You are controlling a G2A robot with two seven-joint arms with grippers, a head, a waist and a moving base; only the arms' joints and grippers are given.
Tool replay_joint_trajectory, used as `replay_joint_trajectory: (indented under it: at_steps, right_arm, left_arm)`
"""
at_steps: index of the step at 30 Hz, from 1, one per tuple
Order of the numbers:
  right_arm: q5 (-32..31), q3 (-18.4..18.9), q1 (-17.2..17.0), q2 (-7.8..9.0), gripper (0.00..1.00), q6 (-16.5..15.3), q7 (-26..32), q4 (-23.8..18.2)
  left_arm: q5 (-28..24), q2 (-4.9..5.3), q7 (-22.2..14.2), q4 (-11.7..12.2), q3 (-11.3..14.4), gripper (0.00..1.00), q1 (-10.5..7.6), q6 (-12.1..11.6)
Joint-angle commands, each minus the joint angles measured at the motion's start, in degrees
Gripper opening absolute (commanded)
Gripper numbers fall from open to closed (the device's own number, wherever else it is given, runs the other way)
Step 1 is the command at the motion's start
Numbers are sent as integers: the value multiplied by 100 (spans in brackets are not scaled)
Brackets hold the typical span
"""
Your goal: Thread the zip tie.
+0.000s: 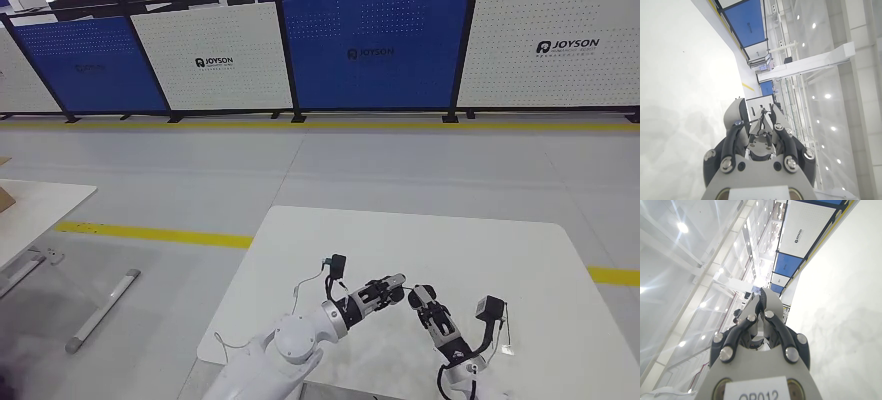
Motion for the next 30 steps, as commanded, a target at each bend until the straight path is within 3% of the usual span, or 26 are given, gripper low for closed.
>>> replay_joint_trajectory:
  at_steps: [1, 3, 5, 8, 14, 16, 21, 30]
  right_arm:
    - [0, 0, 0, 0, 0, 0, 0, 0]
    - [0, 0, 0, 0, 0, 0, 0, 0]
    - [0, 0, 0, 0, 0, 0, 0, 0]
    - [0, 0, 0, 0, 0, 0, 0, 0]
    - [0, 0, 0, 0, 0, 0, 0, 0]
    - [0, 0, 0, 0, 0, 0, 0, 0]
    - [0, 0, 0, 0, 0, 0, 0, 0]
    - [0, 1, -2, -1, 0, 10, 4, 0]
  left_arm:
    - [23, 2, -7, -5, -2, 23, 12, -25]
    - [52, 4, -8, -12, 0, 15, 27, -53]
    - [75, 7, -7, -23, -2, 13, 51, -74]
    - [100, 15, -18, -41, -19, 13, 92, -95]
    - [118, 27, -21, -99, -44, 22, 175, -99]
    - [152, 31, -18, -120, -46, 19, 197, -114]
    - [150, 34, -9, -127, -69, 0, 205, -123]
    - [166, 30, 0, -96, -61, 0, 204, -181]
